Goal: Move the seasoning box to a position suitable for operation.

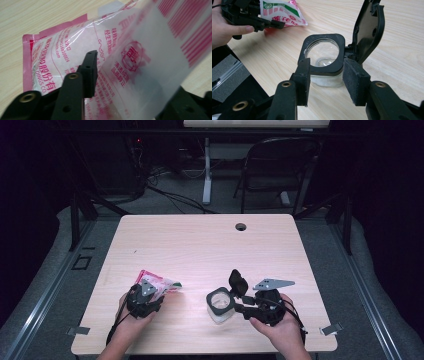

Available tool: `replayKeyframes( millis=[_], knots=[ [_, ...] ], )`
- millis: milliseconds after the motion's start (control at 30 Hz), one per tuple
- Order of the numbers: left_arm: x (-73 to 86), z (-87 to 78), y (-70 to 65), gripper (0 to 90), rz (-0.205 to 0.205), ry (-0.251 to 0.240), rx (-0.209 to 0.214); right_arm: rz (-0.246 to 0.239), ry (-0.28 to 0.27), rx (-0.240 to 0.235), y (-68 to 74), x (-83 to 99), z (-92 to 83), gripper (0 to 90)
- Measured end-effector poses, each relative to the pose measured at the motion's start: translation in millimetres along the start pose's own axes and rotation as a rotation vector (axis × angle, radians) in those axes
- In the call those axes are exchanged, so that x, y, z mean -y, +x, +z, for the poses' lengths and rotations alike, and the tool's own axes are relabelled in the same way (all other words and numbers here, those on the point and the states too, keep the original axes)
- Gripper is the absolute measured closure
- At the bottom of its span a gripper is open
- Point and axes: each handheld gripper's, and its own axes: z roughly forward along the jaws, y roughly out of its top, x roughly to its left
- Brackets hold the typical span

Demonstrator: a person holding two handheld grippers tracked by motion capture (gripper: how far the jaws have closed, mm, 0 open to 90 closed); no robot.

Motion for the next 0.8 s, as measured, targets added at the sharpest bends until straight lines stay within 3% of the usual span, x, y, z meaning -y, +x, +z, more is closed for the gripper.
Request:
replayKeyframes(
  millis=[33,200,367,800],
  knots=[
    [-0.5,0.6,2.8,65.2,-0.017,0.003,0.004,0.002,-0.001,-0.001,0.6,-0.2,-0.2,57.9],
    [-1.3,1.0,7.7,71.4,-0.025,0.010,0.021,0.003,-0.002,-0.001,0.7,-0.2,-0.2,57.9],
    [-3.2,1.9,10.1,78.7,-0.012,0.018,0.024,0.002,-0.003,-0.001,0.0,0.2,0.4,57.9],
    [-6.6,0.7,15.5,87.4,0.001,0.043,0.061,0.012,-0.005,-0.005,-0.4,0.7,1.0,57.8]
  ],
)
